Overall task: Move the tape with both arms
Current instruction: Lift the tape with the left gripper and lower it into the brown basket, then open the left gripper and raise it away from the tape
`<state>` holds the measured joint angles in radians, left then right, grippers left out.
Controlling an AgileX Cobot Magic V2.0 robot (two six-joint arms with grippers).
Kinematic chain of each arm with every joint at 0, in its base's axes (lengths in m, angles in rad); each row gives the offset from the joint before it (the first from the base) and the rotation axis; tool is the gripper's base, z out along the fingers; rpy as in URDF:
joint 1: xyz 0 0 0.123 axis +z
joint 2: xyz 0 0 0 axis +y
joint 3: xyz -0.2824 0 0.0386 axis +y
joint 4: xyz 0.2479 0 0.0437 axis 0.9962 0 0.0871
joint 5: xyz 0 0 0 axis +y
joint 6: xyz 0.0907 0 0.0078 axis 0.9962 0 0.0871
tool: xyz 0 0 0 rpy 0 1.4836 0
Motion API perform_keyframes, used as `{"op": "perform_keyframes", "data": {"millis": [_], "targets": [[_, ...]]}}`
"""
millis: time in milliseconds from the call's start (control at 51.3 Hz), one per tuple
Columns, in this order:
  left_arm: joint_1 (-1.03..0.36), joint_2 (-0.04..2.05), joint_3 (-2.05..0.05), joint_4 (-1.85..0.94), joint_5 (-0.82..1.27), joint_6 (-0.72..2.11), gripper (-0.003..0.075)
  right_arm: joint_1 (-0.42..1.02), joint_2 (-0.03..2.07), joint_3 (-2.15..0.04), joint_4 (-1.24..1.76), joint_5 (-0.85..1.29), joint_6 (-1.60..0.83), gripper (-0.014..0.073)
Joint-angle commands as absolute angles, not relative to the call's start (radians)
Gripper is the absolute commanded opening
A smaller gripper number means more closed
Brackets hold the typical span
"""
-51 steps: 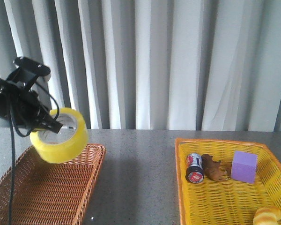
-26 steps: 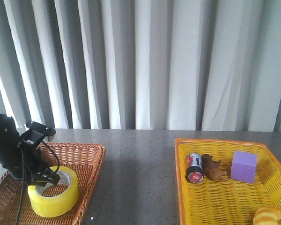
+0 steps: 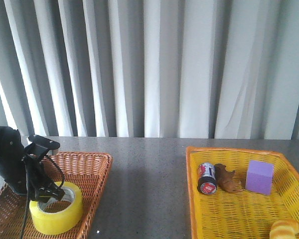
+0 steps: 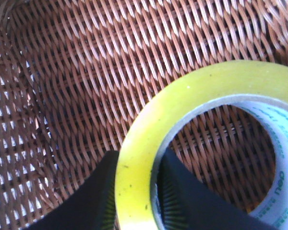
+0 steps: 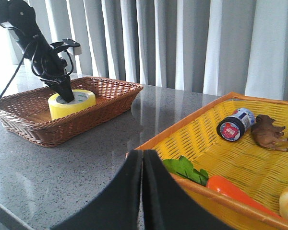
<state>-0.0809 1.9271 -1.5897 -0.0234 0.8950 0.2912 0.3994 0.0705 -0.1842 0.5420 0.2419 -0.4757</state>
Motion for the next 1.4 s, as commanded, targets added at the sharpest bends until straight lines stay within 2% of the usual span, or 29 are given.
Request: {"op": "perform_keyframes", "data": {"millis": [0, 175, 253, 487, 643, 897, 1072, 1384], "targets": [[-0.077, 1.846, -1.621, -0.030, 0.864, 0.279, 0.0147, 0.398, 0.092, -0.210, 0.549, 0.181, -0.480, -0.0006], [-0.077, 1.800, -1.621, -0.029, 0.865, 0.278, 0.0292, 0.398, 0.092, -0.210, 0.549, 0.181, -0.480, -0.0006], [-0.077, 1.767, -1.621, -0.031, 0.865, 0.268, 0.0333, 0.398, 0.092, -0.210, 0.550, 0.177, -0.480, -0.0006], [-0.077, 1.620, -1.621, -0.033, 0.859, 0.228, 0.0331, 0.398, 0.092, -0.210, 0.549, 0.134, -0.479, -0.0006], [-0.077, 1.482, -1.620, -0.044, 0.863, 0.218, 0.0269, 0.397, 0.101, -0.210, 0.550, 0.090, -0.476, -0.0005], [-0.077, 1.198, -1.618, -0.164, 0.864, 0.229, -0.0001, 0.397, 0.239, -0.210, 0.565, -0.007, -0.476, -0.0005], [-0.077, 0.994, -1.497, -0.179, 0.776, 0.229, -0.0008, 0.397, 0.366, -0.213, 0.565, -0.175, -0.477, -0.0005], [-0.077, 0.595, -1.000, -0.323, 0.576, 0.218, -0.0008, 0.399, 0.430, -0.213, 0.564, -0.219, -0.483, -0.0005]]}}
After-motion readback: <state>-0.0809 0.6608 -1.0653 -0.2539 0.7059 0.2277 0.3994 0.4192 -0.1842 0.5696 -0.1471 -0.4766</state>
